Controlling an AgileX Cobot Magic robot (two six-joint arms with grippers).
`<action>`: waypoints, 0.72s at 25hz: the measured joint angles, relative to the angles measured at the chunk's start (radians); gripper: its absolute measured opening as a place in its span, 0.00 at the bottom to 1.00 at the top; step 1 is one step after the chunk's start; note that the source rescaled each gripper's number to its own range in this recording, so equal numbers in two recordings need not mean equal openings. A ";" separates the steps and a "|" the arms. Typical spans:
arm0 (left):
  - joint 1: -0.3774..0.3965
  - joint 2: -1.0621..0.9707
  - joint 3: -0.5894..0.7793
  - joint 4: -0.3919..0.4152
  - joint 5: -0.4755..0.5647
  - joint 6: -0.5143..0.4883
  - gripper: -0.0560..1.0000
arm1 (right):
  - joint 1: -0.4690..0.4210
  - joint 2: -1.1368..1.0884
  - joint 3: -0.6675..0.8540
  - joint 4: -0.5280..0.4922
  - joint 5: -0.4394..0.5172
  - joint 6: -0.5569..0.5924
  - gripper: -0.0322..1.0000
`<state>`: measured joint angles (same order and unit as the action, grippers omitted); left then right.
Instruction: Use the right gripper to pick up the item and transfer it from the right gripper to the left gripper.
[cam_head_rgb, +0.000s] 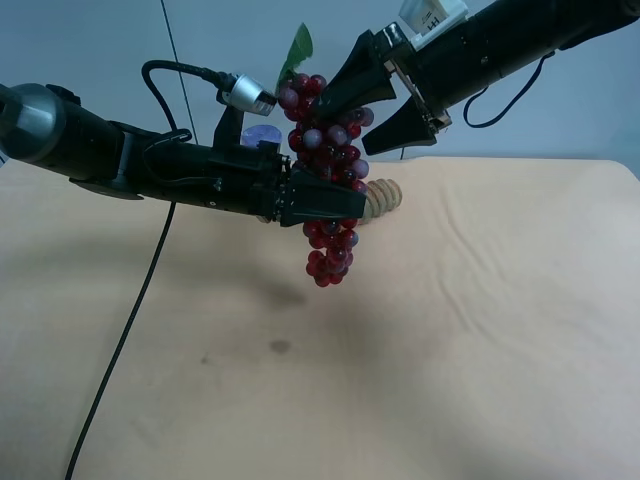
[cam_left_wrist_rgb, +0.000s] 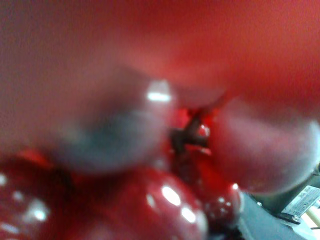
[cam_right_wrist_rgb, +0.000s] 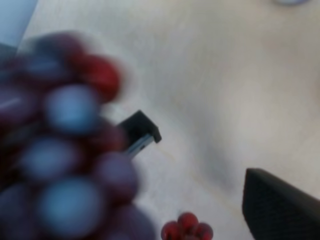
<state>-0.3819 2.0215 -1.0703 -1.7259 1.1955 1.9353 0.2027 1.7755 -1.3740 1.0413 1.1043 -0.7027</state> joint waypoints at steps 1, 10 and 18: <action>0.000 0.000 0.000 0.000 0.000 -0.001 0.08 | 0.000 -0.010 0.000 -0.007 0.003 0.000 1.00; 0.000 0.000 0.000 0.000 0.000 -0.020 0.08 | 0.000 -0.162 0.000 -0.216 -0.018 0.085 1.00; 0.000 0.000 0.000 0.000 0.000 -0.035 0.07 | 0.000 -0.295 0.000 -0.569 -0.016 0.238 1.00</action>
<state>-0.3819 2.0215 -1.0703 -1.7259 1.1955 1.9007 0.2027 1.4806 -1.3740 0.4723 1.0881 -0.4647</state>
